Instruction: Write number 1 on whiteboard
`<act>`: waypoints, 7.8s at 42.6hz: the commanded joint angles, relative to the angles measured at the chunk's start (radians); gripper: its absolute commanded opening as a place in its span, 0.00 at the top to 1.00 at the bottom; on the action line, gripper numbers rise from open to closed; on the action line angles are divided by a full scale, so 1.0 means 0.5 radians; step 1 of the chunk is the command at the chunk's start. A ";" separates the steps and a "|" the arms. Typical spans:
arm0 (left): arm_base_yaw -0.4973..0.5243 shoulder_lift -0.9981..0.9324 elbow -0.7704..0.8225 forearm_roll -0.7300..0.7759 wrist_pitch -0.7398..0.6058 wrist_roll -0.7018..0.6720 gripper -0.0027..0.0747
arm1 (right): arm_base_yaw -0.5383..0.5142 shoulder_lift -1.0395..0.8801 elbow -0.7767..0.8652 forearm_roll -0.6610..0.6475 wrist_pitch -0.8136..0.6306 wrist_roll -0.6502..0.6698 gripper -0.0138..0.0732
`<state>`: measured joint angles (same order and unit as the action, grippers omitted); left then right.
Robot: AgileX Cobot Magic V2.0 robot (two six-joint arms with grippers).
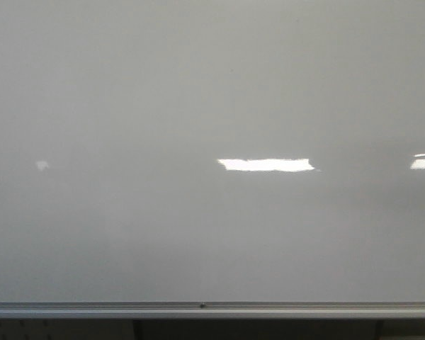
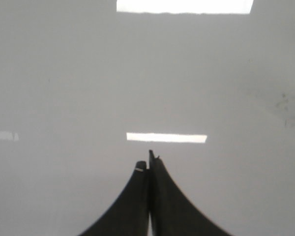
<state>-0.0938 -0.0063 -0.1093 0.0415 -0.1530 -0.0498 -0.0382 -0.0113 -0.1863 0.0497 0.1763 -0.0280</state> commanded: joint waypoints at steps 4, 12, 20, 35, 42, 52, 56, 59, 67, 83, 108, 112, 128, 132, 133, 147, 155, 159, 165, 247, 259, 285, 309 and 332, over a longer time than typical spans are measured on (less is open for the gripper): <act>-0.012 0.119 -0.519 0.009 0.306 -0.013 0.99 | -0.014 0.132 -0.425 -0.003 0.050 0.005 0.91; -0.012 0.412 -0.960 0.109 0.927 -0.013 0.99 | -0.014 0.437 -0.787 -0.003 0.336 0.005 0.91; -0.012 0.711 -1.173 0.117 1.338 -0.013 0.99 | -0.014 0.762 -1.042 -0.003 0.702 0.005 0.91; -0.012 1.021 -1.168 0.117 1.536 -0.013 0.99 | -0.014 1.153 -1.066 0.012 0.849 0.005 0.91; -0.012 1.101 -1.168 0.117 1.526 -0.013 0.99 | -0.014 1.257 -1.066 0.022 0.908 0.005 0.91; -0.012 1.179 -1.166 0.117 1.555 -0.013 0.95 | -0.014 1.314 -1.066 0.022 0.942 0.000 0.76; -0.012 1.205 -1.166 0.117 1.555 -0.013 0.77 | -0.014 1.314 -1.066 0.023 0.944 -0.014 0.55; -0.012 1.223 -1.166 0.117 1.551 -0.013 0.55 | -0.014 1.314 -1.066 0.023 0.944 -0.014 0.37; -0.012 1.302 -1.166 0.133 1.532 -0.013 0.18 | -0.014 1.314 -1.066 0.026 0.944 -0.014 0.21; 0.271 1.882 -1.166 0.097 1.484 -0.142 0.18 | -0.014 1.314 -1.066 0.039 0.926 -0.014 0.21; 0.424 2.762 -1.166 -0.509 0.622 0.256 0.18 | -0.014 1.314 -1.066 0.059 0.912 -0.014 0.21; 0.414 2.849 -1.166 -0.550 0.519 0.256 0.21 | -0.014 1.314 -1.066 0.059 0.912 -0.014 0.21; 0.250 3.088 -1.170 -0.536 0.059 0.256 0.36 | -0.014 1.314 -1.066 0.059 0.912 -0.014 0.21; 0.250 3.127 -1.170 -0.536 0.008 0.256 0.36 | -0.014 1.314 -1.066 0.059 0.912 -0.014 0.21; 0.250 3.137 -1.170 -0.536 0.000 0.256 0.36 | -0.014 1.314 -1.066 0.059 0.912 -0.014 0.21; 0.250 3.247 -1.170 -0.536 -0.122 0.256 0.39 | -0.014 1.314 -1.066 0.059 0.912 -0.014 0.21; 0.250 3.249 -1.170 -0.536 -0.223 0.256 0.59 | -0.014 1.314 -1.066 0.059 0.912 -0.014 0.21; 0.250 3.249 -1.170 -0.536 -0.261 0.256 0.70 | -0.014 1.314 -1.066 0.059 0.912 -0.014 0.21; 0.250 3.249 -1.170 -0.536 -0.301 0.256 0.87 | -0.014 1.314 -1.066 0.059 0.912 -0.014 0.21; -1.315 2.597 -2.213 -0.728 2.322 1.770 0.99 | 1.425 2.598 -2.144 1.013 1.527 -1.854 0.23; -1.315 2.597 -2.213 -0.721 2.318 1.770 0.99 | 1.459 2.613 -2.146 1.013 1.481 -1.854 0.41; -1.315 2.597 -2.213 -0.692 2.318 1.770 0.99 | 1.459 2.613 -2.232 0.886 1.581 -1.761 0.43; -1.315 2.597 -2.213 -0.692 2.318 1.770 0.99 | 1.459 2.613 -2.232 0.938 1.583 -1.758 0.82; -1.208 2.531 -2.213 -0.669 2.313 1.677 0.18 | 1.454 2.606 -2.263 0.501 1.682 -1.367 0.89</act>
<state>-0.7251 1.3098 -1.1818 -0.2763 1.0378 0.8236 0.6925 1.3215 -1.2724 0.3812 1.0188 -0.7962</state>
